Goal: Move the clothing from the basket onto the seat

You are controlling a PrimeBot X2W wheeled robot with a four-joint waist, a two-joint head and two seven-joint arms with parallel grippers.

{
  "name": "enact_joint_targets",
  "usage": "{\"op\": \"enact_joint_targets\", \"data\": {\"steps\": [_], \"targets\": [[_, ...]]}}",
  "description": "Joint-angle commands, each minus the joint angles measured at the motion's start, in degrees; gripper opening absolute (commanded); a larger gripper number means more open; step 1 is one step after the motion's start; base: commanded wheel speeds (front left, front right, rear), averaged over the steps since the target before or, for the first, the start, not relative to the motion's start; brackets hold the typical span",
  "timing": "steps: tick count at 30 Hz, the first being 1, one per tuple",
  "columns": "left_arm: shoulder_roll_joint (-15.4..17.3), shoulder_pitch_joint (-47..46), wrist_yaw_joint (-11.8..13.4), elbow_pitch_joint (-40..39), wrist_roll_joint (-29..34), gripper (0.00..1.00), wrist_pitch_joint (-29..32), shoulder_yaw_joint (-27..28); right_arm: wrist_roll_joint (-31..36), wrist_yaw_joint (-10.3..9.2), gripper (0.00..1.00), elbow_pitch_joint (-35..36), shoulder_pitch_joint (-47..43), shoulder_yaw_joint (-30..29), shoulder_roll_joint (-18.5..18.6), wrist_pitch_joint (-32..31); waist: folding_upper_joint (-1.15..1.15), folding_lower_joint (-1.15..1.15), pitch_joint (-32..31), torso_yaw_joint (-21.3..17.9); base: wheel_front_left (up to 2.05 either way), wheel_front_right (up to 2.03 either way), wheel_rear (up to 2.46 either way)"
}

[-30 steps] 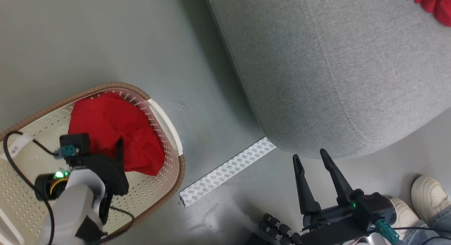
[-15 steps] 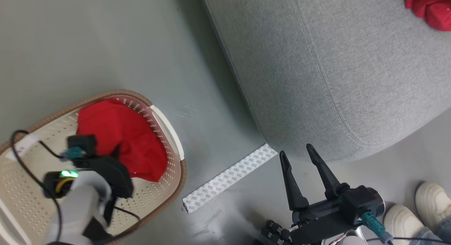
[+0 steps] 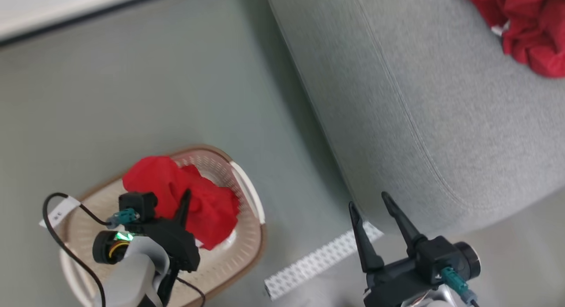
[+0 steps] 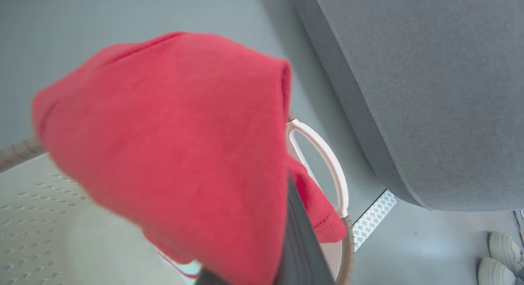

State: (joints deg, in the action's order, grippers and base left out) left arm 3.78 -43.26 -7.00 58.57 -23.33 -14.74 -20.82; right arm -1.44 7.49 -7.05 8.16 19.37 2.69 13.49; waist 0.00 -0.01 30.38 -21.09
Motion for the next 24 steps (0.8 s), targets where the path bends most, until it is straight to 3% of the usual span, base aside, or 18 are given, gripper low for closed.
{"op": "enact_joint_targets", "data": {"steps": [1,16,24], "targets": [[-0.12,2.02,-0.24,-0.59,-0.91,0.0,-0.4,-0.31,0.45,0.0,1.0,-0.44,-1.36,0.01,0.11,-0.39,0.0,0.01,-9.07,6.38,0.0,0.0,0.0],[-0.29,5.13,-0.41,-17.46,-2.6,0.0,5.33,-6.93,0.06,0.0,1.0,0.63,-9.32,-0.85,0.44,-4.32,0.0,0.01,-28.6,14.32,0.0,0.0,0.0],[0.65,3.51,-0.43,-26.23,-3.5,0.0,10.23,-9.08,-0.04,0.01,1.0,2.55,-12.25,-1.1,1.29,-6.27,0.0,0.01,-32.67,18.05,0.0,0.0,0.0]]}}
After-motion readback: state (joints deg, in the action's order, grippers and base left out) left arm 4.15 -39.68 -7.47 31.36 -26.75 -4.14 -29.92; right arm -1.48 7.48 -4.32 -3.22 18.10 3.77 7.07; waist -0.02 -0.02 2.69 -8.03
